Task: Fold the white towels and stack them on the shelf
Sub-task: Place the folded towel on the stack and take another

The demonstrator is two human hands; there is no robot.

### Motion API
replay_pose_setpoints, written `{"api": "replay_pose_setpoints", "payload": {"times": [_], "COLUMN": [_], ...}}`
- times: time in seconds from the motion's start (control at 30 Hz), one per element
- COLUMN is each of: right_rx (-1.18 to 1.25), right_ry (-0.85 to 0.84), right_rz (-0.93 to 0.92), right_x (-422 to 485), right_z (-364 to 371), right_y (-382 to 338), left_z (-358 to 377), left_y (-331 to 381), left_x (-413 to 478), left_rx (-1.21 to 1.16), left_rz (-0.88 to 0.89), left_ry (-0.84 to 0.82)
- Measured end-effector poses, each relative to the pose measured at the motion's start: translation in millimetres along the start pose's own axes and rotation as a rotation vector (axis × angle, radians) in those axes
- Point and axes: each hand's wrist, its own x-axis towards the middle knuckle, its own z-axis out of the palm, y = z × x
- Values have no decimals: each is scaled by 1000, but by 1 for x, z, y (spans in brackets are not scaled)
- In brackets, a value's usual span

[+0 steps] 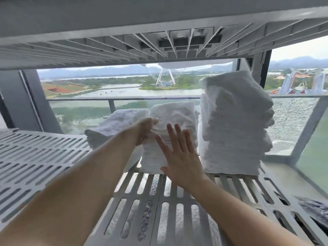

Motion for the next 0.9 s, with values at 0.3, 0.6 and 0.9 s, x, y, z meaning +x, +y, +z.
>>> {"api": "replay_pose_setpoints", "payload": {"times": [0.3,0.6,0.9], "right_rx": [-115,-98,-148], "right_ry": [-73,90,130], "right_rz": [161,257,311], "right_x": [-13,22,23], "right_z": [11,27,48], "right_y": [4,-11,-16], "left_z": [12,1,4], "left_y": [-1,5,9], "left_x": [26,43,49], "left_rx": [-175,-204,-210], "left_rz": [-241,-245,-74], "left_ry": [-424,-413,-414]}}
